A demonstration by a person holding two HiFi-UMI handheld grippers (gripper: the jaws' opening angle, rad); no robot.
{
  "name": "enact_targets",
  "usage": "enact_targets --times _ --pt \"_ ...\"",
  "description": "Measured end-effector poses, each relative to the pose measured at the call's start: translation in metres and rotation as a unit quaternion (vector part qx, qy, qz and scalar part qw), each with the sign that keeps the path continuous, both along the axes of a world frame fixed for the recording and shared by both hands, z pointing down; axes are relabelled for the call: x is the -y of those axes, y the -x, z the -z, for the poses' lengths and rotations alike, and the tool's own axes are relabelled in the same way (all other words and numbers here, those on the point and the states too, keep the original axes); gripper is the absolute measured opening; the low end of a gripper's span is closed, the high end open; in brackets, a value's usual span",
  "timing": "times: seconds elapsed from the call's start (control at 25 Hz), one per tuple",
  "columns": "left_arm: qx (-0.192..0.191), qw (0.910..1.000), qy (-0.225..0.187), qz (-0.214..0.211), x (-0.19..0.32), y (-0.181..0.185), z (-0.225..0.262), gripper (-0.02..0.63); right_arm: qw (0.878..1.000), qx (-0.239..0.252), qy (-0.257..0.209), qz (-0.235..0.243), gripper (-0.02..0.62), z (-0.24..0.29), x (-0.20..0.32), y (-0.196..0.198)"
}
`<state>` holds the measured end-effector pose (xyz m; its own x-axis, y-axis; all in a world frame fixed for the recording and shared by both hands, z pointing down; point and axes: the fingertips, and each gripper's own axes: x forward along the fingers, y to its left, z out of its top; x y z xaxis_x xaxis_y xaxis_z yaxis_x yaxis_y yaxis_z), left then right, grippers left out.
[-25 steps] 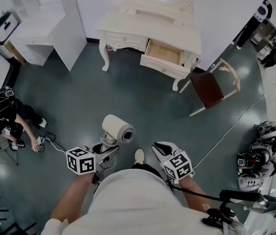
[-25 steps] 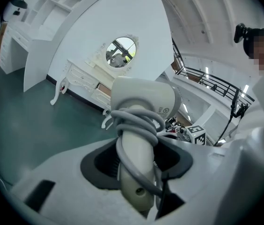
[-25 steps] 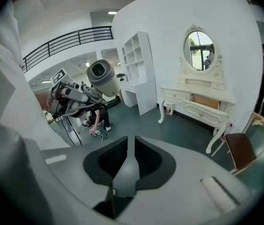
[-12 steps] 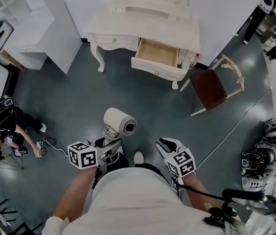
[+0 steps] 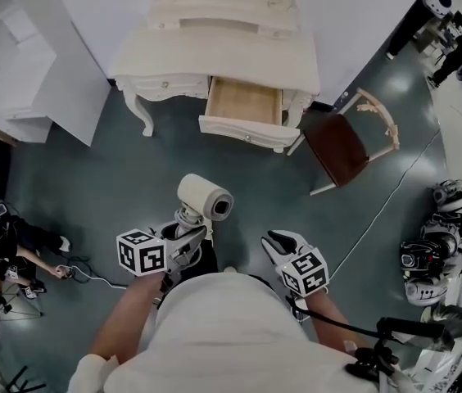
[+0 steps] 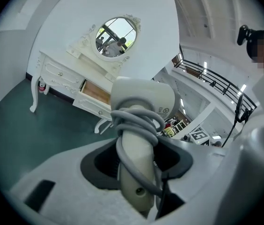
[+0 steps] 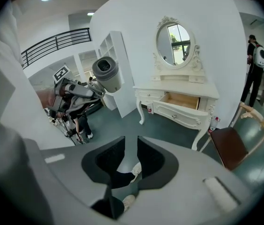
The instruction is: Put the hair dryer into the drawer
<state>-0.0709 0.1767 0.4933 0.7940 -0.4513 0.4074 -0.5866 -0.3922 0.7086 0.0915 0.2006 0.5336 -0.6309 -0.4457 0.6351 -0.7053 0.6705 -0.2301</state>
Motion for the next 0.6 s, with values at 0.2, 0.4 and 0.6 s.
enact_targets --times 0.2,0.4,0.6 --pt "0.002 0.9993 -0.003 -0.037 0.071 0.011 0.004 0.204 0.999 -0.012 -0.003 -0.030 0.083 0.013 0.064 0.016" --pt "0.020 0.9976 -0.015 -0.064 0.132 0.036 0.005 0.204 0.999 -0.019 -0.004 -0.046 0.083 0.020 0.123 0.047" --pt "0.027 0.9957 -0.020 -0.087 0.184 0.055 -0.003 0.204 0.998 -0.028 -0.009 -0.064 0.098 0.021 0.167 0.071"
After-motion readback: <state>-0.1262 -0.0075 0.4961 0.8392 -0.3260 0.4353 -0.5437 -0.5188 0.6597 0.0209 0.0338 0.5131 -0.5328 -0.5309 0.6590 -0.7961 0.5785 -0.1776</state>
